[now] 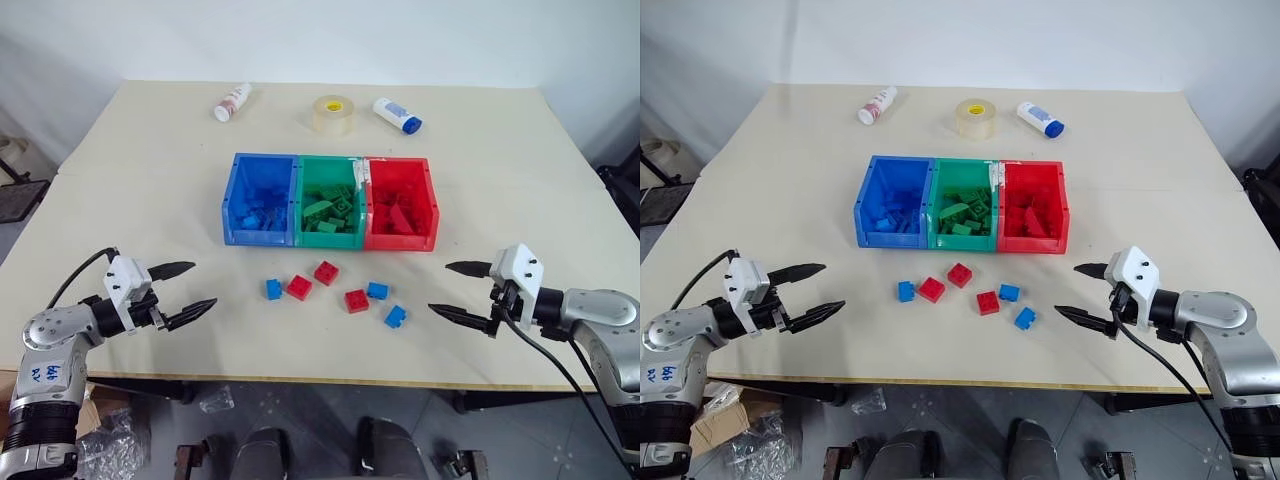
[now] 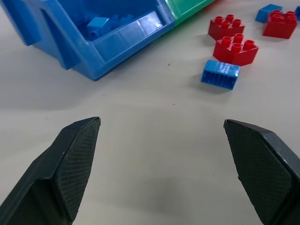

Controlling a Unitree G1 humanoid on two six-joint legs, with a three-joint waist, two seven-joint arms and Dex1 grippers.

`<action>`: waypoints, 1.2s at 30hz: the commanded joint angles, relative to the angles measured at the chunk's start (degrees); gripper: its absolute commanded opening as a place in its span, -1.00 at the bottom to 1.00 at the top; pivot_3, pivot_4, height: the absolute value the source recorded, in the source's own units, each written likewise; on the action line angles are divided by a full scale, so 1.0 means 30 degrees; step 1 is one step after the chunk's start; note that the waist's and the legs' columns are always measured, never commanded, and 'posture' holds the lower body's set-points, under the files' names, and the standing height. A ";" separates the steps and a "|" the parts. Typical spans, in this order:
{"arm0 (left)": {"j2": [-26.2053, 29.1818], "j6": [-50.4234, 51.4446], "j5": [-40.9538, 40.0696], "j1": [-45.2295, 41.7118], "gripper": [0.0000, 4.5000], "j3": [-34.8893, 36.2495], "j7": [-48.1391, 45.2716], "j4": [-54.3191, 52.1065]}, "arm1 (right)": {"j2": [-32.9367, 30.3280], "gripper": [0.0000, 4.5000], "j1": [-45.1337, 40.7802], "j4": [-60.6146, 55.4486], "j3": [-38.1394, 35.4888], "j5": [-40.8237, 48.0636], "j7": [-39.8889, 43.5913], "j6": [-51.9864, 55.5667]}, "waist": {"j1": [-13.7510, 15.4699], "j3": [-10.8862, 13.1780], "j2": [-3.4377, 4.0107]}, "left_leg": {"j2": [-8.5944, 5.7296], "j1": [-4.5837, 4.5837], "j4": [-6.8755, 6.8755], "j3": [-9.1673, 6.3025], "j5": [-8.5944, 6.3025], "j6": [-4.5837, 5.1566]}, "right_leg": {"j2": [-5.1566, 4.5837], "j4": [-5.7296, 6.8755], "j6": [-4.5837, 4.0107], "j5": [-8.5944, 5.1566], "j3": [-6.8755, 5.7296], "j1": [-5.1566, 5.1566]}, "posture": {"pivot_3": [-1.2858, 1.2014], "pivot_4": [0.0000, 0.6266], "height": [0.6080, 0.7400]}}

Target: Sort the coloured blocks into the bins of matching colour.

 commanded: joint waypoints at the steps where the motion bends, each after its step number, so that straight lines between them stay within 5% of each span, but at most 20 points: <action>1: -0.0003 0.0546 -0.0234 -0.0369 1.00 0.0035 0.0241 -0.0183 | -0.0316 0.99 -0.0028 -0.0890 -0.0784 0.0185 -0.0310 -0.0004 | 0.0012 0.0000 0.0000 | 0.0000 0.0000 0.0001 0.0001 0.0000 0.0000 | 0.0000 0.0002 0.0000 0.0000 0.0002 0.0000 | 0.03 -0.52 1.00; 7: -0.0505 0.2258 -0.0401 -0.0704 1.00 -0.0190 0.1125 -0.1086 | -0.0337 0.99 0.0228 -0.1528 -0.1015 0.0494 -0.0898 0.0887 | 0.0024 0.0000 -0.0001 | 0.0000 0.0000 0.0012 0.0000 -0.0001 0.0002 | 0.0000 0.0008 0.0005 0.0004 0.0013 0.0000 | 0.03 -0.52 1.00; 22: -0.1120 0.1018 -0.0987 -0.1747 1.00 -0.0540 -0.1023 0.0307 | -0.2449 0.99 0.6627 -0.4890 -0.6452 0.1386 -0.0322 0.3286 | 0.0464 0.0001 -0.0018 | 0.0004 0.0000 0.0028 0.0020 -0.0013 0.0006 | 0.0013 -0.0014 0.0004 0.0010 0.0032 0.0002 | 0.03 -0.52 1.00; 36: -0.2245 0.0737 -0.1973 -0.1301 1.00 -0.0616 -0.2105 -0.0865 | -0.1518 0.99 -0.0165 -0.4688 0.2441 0.0544 -0.0170 0.6101 | 0.0462 0.0009 -0.0034 | 0.0020 -0.0003 0.0054 0.0033 -0.0019 0.0006 | 0.0031 0.0000 -0.0007 0.0022 0.0057 -0.0010 | 0.03 -0.52 1.00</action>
